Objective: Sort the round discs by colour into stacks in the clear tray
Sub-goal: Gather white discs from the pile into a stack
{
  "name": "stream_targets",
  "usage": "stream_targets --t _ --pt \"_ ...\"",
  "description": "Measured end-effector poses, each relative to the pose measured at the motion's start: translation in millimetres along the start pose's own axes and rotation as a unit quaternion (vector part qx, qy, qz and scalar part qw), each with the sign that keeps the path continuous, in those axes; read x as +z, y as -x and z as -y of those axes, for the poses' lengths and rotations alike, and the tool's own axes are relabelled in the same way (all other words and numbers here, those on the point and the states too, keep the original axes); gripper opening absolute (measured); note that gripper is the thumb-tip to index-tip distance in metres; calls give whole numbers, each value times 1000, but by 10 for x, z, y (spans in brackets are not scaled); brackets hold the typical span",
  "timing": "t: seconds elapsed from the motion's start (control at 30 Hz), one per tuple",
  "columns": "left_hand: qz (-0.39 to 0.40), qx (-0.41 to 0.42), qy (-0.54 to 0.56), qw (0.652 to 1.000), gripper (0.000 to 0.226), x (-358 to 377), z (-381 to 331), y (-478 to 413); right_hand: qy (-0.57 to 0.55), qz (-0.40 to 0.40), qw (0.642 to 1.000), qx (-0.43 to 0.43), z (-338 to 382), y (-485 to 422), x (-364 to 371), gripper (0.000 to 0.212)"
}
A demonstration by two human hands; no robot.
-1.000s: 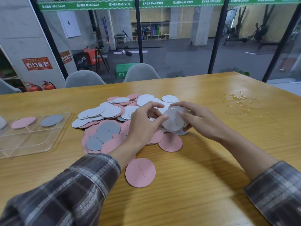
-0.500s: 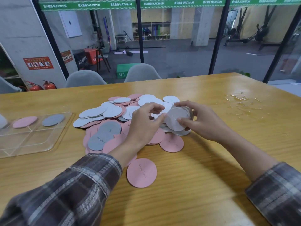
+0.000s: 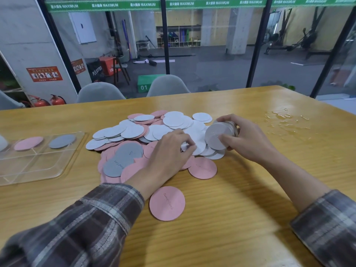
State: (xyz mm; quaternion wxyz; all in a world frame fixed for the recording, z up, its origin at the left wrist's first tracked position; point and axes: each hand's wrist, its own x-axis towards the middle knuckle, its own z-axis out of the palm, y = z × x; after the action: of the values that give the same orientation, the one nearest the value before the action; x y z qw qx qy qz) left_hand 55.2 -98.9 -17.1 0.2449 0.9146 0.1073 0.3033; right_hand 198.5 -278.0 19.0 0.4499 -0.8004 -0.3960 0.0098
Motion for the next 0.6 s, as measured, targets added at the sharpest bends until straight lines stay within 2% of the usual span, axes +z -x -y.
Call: stream_targets --t 0.07,0.23,0.33,0.47,0.6 --pt "2 0 10 1000 7 -10 21 3 -4 -3 1000 0 0 -1 4 38" --pt "-16 -47 98 994 42 -72 -51 20 -3 -9 1000 -3 -1 2 2 37" --pt "-38 -77 157 984 37 -83 -57 4 -3 -10 1000 -1 2 -2 13 38" --pt "-28 -75 225 971 29 -103 -74 -21 -23 7 1000 -11 33 25 34 35" --pt "-40 -63 236 969 24 -99 -100 -20 -45 41 998 -31 60 35 55 35"
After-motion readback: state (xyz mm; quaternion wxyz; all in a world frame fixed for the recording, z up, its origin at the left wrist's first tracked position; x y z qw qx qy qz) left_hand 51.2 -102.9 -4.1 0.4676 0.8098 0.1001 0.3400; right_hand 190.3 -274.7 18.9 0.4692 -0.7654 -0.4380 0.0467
